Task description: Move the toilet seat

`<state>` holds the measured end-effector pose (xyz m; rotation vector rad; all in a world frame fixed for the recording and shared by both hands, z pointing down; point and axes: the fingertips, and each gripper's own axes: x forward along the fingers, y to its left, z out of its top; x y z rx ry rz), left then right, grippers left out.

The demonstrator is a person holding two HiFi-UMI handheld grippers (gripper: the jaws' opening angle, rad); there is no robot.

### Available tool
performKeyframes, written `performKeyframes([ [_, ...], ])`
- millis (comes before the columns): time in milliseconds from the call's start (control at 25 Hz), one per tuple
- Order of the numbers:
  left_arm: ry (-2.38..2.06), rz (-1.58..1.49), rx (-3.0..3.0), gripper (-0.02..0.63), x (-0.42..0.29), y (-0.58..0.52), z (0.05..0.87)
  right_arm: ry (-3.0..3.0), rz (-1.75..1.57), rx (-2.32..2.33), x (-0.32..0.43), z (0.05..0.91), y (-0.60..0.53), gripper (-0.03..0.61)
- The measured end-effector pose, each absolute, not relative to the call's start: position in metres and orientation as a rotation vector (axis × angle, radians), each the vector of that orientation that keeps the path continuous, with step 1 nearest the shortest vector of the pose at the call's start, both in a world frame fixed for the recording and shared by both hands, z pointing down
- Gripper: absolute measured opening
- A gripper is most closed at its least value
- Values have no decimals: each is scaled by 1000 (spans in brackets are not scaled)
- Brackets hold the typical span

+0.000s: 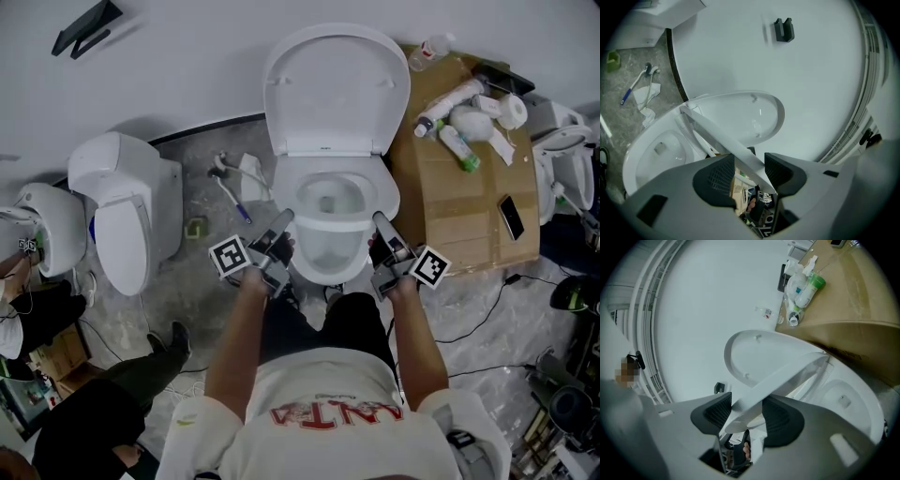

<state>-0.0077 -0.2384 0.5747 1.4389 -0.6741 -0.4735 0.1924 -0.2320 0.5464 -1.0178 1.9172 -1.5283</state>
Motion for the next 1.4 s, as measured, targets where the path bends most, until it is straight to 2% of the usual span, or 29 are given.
performKeyframes([
  [1400, -762, -523, 1562, 190, -2, -410, 526, 1861, -1478, -993, 206, 502, -416, 218],
])
